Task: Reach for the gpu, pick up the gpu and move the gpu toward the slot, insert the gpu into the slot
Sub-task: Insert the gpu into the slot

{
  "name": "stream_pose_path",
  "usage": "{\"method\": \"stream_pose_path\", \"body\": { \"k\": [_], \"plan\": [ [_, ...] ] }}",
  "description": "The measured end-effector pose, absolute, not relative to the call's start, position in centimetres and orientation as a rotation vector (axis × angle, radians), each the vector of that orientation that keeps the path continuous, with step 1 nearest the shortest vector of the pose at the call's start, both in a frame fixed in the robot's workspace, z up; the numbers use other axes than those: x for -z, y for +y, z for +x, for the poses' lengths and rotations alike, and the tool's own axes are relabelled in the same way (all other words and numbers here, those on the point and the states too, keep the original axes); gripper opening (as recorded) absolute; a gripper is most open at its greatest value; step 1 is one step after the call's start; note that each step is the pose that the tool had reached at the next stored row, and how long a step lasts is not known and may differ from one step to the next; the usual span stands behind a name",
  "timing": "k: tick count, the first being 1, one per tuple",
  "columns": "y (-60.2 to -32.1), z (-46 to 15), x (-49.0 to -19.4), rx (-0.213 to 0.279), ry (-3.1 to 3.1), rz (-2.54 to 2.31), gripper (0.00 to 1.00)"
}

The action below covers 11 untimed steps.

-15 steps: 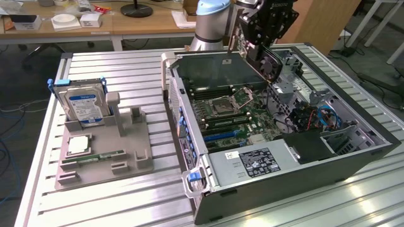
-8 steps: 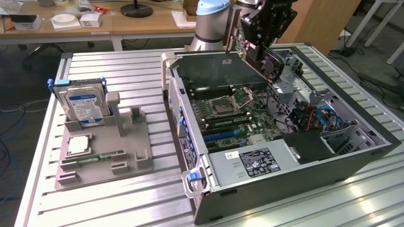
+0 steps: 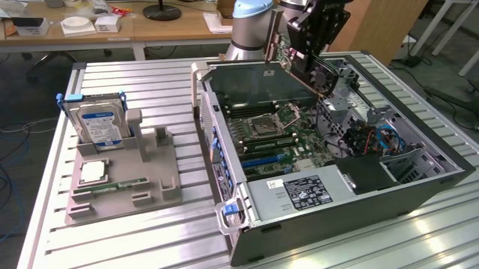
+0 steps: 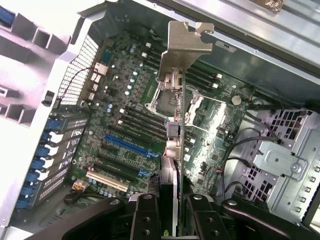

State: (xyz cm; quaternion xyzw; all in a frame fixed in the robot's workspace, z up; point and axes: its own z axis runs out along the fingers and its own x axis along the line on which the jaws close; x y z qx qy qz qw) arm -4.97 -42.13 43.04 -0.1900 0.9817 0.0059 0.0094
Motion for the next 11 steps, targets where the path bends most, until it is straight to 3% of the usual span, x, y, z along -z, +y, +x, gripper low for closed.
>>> {"method": "stream_pose_path", "body": {
  "k": [11],
  "plan": [
    [-42.17,-5.11,-43.04,-0.020,3.028,-0.764,0.27]
  ]
}}
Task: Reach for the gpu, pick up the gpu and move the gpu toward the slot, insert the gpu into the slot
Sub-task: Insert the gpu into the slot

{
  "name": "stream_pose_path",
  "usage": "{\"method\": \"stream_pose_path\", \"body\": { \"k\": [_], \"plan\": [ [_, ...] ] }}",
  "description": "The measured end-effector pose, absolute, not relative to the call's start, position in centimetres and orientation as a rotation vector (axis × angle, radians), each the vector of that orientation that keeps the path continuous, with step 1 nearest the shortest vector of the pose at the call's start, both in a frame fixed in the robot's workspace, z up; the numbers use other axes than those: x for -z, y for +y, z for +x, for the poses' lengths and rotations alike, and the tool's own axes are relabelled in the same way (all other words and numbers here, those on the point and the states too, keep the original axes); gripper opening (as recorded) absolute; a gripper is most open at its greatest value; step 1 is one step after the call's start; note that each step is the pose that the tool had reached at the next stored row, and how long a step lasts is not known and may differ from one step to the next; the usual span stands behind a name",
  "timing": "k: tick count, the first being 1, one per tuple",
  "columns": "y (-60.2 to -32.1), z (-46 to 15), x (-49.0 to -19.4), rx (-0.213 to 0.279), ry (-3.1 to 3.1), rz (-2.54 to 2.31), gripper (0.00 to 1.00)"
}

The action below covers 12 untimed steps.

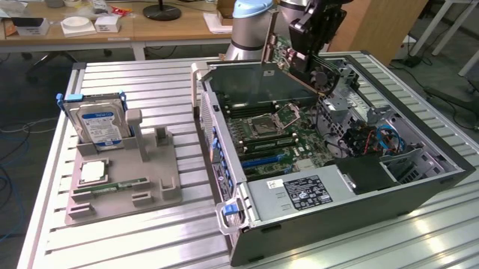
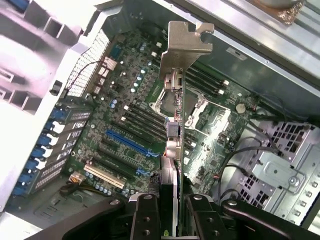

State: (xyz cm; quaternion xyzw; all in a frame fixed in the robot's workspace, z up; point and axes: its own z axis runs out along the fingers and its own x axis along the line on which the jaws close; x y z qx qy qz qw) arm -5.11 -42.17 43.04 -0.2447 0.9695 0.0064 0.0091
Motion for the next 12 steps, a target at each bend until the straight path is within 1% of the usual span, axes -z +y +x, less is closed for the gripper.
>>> {"method": "stream_pose_path", "body": {
  "k": [12],
  "plan": [
    [-42.17,-5.12,-43.03,-0.023,2.948,-1.036,0.27]
  ]
}}
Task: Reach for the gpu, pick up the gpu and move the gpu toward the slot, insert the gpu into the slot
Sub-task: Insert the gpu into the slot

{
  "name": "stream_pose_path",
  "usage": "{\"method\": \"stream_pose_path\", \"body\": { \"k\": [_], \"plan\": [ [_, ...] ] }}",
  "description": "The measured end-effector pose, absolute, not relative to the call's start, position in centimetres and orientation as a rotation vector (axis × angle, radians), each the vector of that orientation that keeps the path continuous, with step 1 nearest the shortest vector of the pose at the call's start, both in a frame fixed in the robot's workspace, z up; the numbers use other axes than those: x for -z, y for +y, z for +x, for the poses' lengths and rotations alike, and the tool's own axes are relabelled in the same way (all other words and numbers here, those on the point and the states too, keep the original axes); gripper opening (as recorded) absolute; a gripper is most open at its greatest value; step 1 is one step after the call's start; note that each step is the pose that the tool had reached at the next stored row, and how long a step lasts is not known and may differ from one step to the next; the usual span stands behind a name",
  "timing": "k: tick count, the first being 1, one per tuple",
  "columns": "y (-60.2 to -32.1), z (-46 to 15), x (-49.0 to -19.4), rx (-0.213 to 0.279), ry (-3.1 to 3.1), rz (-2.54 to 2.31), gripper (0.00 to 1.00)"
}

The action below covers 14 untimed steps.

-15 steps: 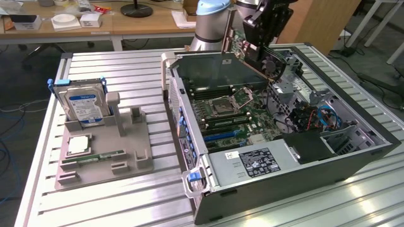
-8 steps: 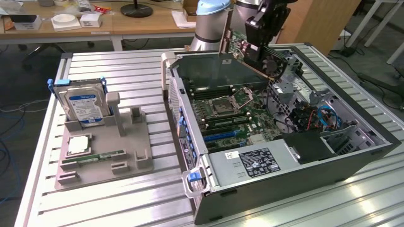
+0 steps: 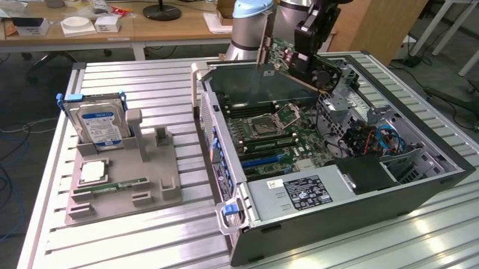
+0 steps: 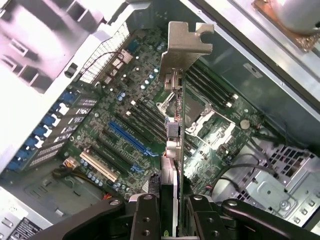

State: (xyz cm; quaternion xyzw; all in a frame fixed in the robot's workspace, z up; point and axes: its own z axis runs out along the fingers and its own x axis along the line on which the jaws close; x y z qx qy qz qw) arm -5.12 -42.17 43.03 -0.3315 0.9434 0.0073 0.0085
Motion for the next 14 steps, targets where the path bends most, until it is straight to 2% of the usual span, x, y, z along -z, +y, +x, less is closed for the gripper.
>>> {"method": "stream_pose_path", "body": {
  "k": [14],
  "plan": [
    [-42.21,-5.32,-42.91,-0.025,2.852,-1.280,0.27]
  ]
}}
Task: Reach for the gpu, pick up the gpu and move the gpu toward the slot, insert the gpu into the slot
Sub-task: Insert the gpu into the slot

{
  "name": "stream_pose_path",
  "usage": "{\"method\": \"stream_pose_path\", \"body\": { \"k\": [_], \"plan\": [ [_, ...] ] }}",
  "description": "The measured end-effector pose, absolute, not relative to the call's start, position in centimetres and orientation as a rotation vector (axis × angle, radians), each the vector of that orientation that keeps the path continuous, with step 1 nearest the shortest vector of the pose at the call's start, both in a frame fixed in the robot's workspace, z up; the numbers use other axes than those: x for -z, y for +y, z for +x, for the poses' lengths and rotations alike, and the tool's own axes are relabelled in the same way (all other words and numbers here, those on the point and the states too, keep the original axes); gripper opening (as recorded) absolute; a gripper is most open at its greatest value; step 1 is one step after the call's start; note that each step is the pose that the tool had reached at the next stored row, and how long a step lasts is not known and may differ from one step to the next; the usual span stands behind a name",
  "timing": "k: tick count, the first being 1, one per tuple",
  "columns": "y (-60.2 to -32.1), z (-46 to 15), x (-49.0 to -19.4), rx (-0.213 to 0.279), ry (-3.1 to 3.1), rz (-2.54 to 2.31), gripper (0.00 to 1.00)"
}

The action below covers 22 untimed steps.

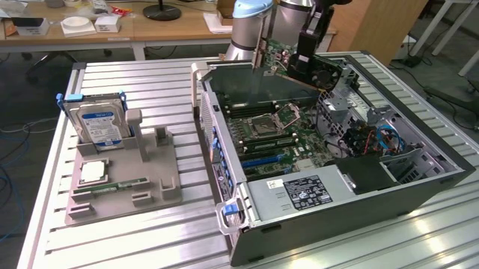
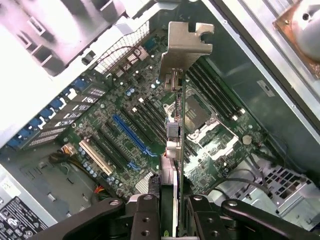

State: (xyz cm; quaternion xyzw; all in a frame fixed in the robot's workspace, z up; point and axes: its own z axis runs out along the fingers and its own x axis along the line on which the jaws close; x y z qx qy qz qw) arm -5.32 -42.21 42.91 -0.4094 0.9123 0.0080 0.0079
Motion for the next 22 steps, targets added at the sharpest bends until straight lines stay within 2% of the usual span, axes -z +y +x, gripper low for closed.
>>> {"method": "stream_pose_path", "body": {
  "k": [22],
  "plan": [
    [-42.21,-5.26,-42.58,-0.030,2.585,-1.763,0.27]
  ]
}}
